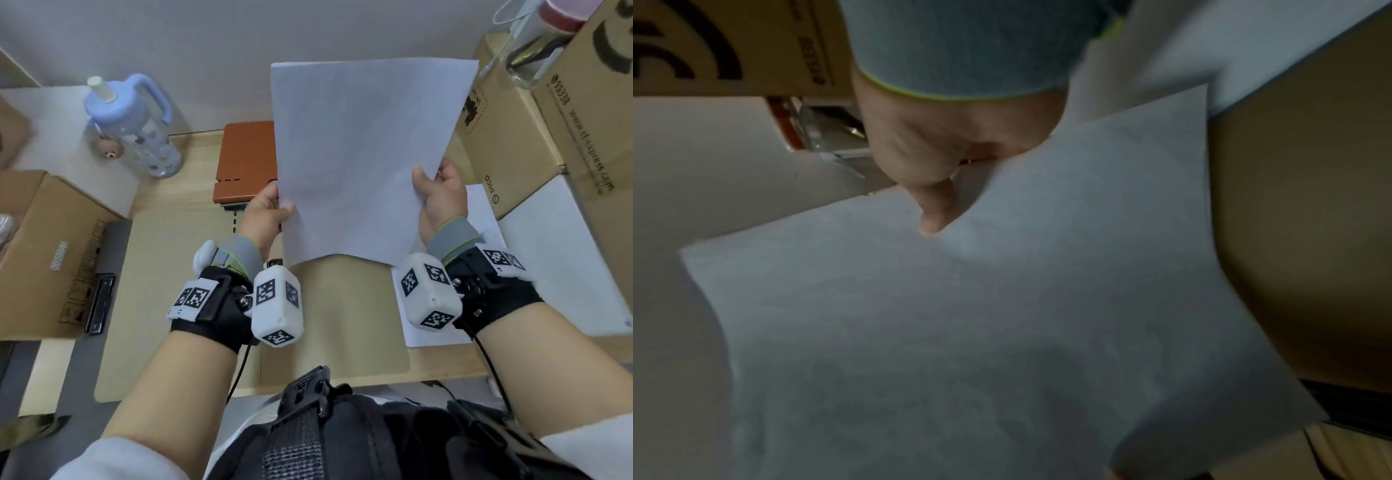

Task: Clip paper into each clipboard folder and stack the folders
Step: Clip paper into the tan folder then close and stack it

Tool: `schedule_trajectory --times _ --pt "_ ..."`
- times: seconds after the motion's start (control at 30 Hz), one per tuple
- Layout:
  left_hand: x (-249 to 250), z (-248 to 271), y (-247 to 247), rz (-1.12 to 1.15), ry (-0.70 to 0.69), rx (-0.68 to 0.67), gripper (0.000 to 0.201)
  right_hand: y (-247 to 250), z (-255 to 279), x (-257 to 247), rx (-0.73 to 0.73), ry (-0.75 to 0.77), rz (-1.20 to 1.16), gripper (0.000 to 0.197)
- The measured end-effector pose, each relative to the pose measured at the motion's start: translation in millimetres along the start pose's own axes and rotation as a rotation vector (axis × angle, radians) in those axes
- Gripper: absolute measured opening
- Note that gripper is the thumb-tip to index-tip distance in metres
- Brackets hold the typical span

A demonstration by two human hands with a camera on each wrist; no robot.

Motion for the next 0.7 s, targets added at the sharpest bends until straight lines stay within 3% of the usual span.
schedule_trajectory --times 0.1,0.27,0.57,0.7 --pt "5 -3 11 0.043 -0.054 0.067 0.044 -14 2 -7 -0.076 0.044 -0.069 0.022" --pt "-6 1 19 0.040 -0.042 0.147 0.025 -16 10 9 -0.165 -0.075 0.025 0.021" --pt "-6 -1 20 0.069 -0.068 0.112 0.037 -18 16 12 -0.231 -0.092 0.083 0.023" --pt "-14 1 21 0.062 -0.028 0.077 0.043 -11 23 25 -0.265 -0.165 0.199 0.026"
Point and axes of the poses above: each hand's wrist, its own z-axis away from the middle knuckle, its own y-axis out of the back of the hand, x = y × z, the point moved 5 cm from there along -z, towards the middle knuckle, and after that the axes turned 6 degrees about -z, right-handed, at the moved point
